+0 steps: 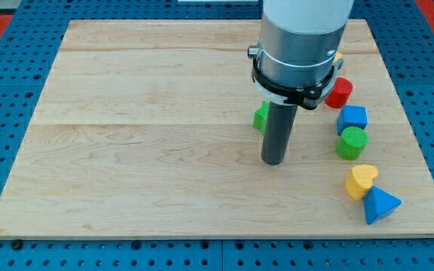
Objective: Slide the green star closer to the yellow hexagon
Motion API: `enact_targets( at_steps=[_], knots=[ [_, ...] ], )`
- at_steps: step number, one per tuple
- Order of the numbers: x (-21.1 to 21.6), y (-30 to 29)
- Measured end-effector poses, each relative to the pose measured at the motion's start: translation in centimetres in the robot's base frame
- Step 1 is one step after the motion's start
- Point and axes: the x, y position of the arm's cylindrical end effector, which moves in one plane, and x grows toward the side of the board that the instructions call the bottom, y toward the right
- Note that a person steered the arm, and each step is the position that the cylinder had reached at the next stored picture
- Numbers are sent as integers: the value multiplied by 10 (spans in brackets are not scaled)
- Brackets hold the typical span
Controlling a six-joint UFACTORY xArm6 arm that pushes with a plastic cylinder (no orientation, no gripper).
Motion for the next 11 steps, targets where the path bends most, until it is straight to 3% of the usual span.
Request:
enact_targets(
  at_steps=[5,7,8,9,10,11],
  knots=[
    [4,-110],
    [60,-213],
    [107,-178],
    [106,-169],
    [22,-119],
    [-25,-65]
  ],
)
